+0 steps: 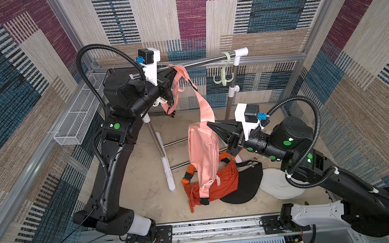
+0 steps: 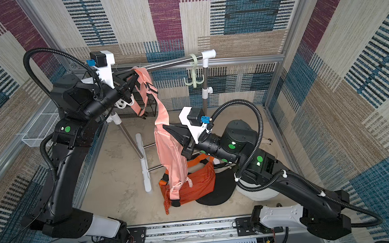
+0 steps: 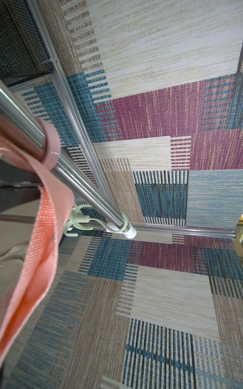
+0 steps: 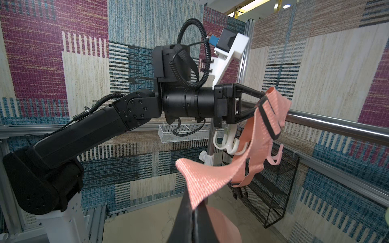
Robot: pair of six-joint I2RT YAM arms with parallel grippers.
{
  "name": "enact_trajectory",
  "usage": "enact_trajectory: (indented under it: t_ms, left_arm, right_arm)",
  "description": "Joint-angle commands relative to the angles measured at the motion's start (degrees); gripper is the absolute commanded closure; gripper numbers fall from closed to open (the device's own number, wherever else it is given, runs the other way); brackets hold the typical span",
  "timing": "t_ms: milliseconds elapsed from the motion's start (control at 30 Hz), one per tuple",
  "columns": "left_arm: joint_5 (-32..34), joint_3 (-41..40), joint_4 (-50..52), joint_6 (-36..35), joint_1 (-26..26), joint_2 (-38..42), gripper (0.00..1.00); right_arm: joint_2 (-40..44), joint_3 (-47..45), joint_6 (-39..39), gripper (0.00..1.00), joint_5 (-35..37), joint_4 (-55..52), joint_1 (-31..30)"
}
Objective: Take the bag off the hook
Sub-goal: Pick up the bag from the hook.
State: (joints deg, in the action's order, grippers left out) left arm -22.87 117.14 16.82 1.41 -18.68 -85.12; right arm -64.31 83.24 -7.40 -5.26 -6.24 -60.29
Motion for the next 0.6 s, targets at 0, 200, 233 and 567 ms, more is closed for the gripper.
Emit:
enact_trajectory:
  t_ms: [0, 200, 233, 567]
  left_arm:
    - [0.87, 0.97, 0.09, -2.79, 0.05, -1.19, 1.00]
    - [0.63, 4.10, -1.71, -3.01, 0.05, -5.31, 1.00]
    - [-0.06, 4.72, -1.64, -2.72, 0.05, -6.26, 1.00]
    - [-15.46, 7.04, -0.99, -1.16, -1.53, -8.52, 1.00]
  right_arm:
    - [0.85, -0.61, 0.35, 1.00, 2.22, 3.17, 0.00]
    - [1.20, -0.61, 0.20, 1.00, 2.53, 3.12, 0.00]
    - [1.44, -0.82, 0.23, 1.00, 2.75, 3.25, 0.00]
    - [4.28, -3.61, 0.48, 1.00, 4.73, 4.84, 0.00]
